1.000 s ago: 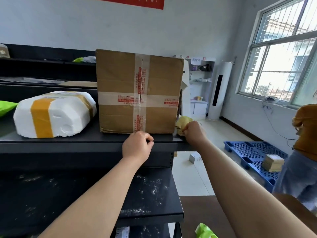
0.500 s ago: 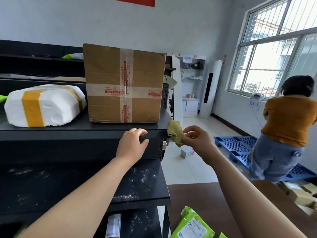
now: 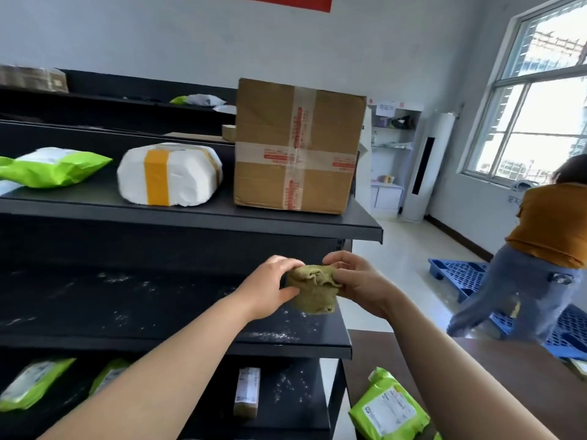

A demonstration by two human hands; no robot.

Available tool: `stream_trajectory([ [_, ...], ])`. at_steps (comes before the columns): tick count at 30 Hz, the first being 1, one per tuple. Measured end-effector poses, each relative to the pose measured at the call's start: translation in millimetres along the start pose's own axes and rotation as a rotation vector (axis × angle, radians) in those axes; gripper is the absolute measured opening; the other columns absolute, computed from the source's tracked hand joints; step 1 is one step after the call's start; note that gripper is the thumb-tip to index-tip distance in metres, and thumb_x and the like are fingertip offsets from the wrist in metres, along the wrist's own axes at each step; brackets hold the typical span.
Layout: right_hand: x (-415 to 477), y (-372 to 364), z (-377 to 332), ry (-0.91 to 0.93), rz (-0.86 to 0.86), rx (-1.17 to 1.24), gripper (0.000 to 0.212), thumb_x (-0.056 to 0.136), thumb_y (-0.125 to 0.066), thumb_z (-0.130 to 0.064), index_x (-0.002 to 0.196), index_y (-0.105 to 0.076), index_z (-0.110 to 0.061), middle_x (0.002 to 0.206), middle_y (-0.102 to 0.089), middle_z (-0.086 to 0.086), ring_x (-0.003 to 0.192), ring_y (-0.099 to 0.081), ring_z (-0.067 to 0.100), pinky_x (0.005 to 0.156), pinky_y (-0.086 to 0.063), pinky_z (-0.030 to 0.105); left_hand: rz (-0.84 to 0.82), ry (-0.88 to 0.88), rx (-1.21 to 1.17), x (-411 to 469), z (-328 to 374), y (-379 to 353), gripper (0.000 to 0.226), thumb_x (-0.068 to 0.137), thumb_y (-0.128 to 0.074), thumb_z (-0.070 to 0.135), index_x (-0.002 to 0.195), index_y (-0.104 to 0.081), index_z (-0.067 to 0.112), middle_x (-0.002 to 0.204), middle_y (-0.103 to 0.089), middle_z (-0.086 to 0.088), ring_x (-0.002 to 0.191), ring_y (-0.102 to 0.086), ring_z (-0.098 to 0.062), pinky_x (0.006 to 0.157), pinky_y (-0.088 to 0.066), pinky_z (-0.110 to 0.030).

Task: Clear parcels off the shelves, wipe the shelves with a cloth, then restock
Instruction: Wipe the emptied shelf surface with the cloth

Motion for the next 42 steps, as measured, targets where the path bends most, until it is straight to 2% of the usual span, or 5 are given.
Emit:
stream_trajectory([
  [10, 33, -182, 38, -0.213, -0.131, 0.169, 0.025, 0.095, -0.057, -0.022, 0.112, -0.062, -0.004, 0.103, -0.071, 0.017, 0.091, -0.07, 0.03, 0.079, -0.058, 0.039, 0.249, 0.335, -0.028, -134, -91, 109, 0.017, 0.085, -0.068, 0.036, 0.093, -0.055, 0.029, 0.091, -0.065, 0.009, 0.079, -0.062, -0.005, 0.065, -0.05, -0.022],
  [21, 31, -407, 59, -0.154, -0.281, -0.122, 0.028, 0.083, -0.065, 0.003, 0.108, -0.065, -0.01, 0.101, -0.068, 0.015, 0.086, -0.069, 0.025, 0.075, -0.06, 0.036, 0.302, 0.648, -0.174, -295, -173, 201, 0.032, 0.079, -0.073, 0.032, 0.08, -0.043, 0.02, 0.079, -0.049, 0.003, 0.065, -0.044, -0.011, 0.056, -0.038, -0.024],
  [31, 51, -518, 89, -0.14, -0.408, -0.181, 0.034, 0.082, -0.064, 0.008, 0.105, -0.066, -0.018, 0.101, -0.072, 0.007, 0.088, -0.071, 0.022, 0.075, -0.059, 0.034, 0.542, 0.848, -0.602, -376, -233, 251, 0.092, 0.063, -0.087, 0.036, 0.139, -0.037, 0.024, 0.116, -0.057, 0.001, 0.105, -0.058, -0.015, 0.091, -0.048, -0.032],
  [36, 86, -536, 106, -0.194, -0.369, -0.174, 0.036, 0.079, -0.067, 0.01, 0.101, -0.065, -0.018, 0.1, -0.066, 0.012, 0.081, -0.065, 0.023, 0.074, -0.057, 0.035, 0.675, 0.936, -0.504, -392, -275, 269, 0.024, 0.077, -0.079, 0.021, 0.097, -0.066, 0.021, 0.102, -0.07, -0.001, 0.086, -0.067, -0.011, 0.068, -0.054, -0.025],
  [42, 139, -562, 132, -0.225, -0.35, -0.212, 0.026, 0.079, -0.066, 0.008, 0.091, -0.064, -0.015, 0.088, -0.061, 0.009, 0.068, -0.058, 0.017, 0.059, -0.051, 0.027, 0.618, 1.039, -0.502, -369, -334, 282, 0.021, 0.085, -0.07, 0.02, 0.103, -0.062, 0.015, 0.101, -0.066, -0.004, 0.091, -0.067, -0.018, 0.07, -0.058, -0.035],
])
Point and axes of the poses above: each hand's wrist, its own x-axis towards the middle knuckle, its own y-axis out of the back of the hand, z = x × y, the point moved 1 cm from there along x, towards the middle knuckle
